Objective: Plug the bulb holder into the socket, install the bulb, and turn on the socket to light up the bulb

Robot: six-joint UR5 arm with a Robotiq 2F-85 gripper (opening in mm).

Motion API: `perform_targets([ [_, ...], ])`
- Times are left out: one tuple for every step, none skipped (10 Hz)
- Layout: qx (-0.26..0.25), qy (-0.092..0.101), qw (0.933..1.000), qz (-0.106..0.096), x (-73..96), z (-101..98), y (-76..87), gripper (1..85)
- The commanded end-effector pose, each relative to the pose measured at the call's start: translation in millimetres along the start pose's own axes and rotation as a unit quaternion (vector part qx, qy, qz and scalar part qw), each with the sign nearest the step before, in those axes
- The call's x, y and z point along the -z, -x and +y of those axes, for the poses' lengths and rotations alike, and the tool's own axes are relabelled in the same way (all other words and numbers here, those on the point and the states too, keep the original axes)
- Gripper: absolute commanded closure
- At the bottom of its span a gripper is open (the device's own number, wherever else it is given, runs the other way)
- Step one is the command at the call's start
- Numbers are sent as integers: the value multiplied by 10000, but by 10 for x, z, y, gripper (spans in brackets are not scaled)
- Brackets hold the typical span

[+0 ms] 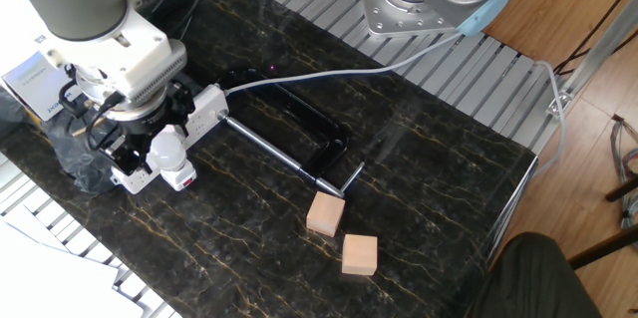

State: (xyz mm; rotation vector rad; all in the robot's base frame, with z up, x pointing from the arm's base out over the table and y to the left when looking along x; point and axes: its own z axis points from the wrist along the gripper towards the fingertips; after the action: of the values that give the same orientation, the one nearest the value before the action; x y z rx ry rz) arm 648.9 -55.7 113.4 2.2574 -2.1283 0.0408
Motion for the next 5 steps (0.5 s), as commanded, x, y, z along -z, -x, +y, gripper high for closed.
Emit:
perform_targets([
  [38, -81, 10000, -37, -7, -21, 25, 170],
  [15, -89, 10000, -37, -12, -23, 30, 190],
  [-23, -81, 10000, -39, -10, -18, 31, 223],
  [-84, -57, 9999, -33, -5, -3, 29, 257],
  [-107, -65, 9999, -25, -6, -7, 25, 287],
])
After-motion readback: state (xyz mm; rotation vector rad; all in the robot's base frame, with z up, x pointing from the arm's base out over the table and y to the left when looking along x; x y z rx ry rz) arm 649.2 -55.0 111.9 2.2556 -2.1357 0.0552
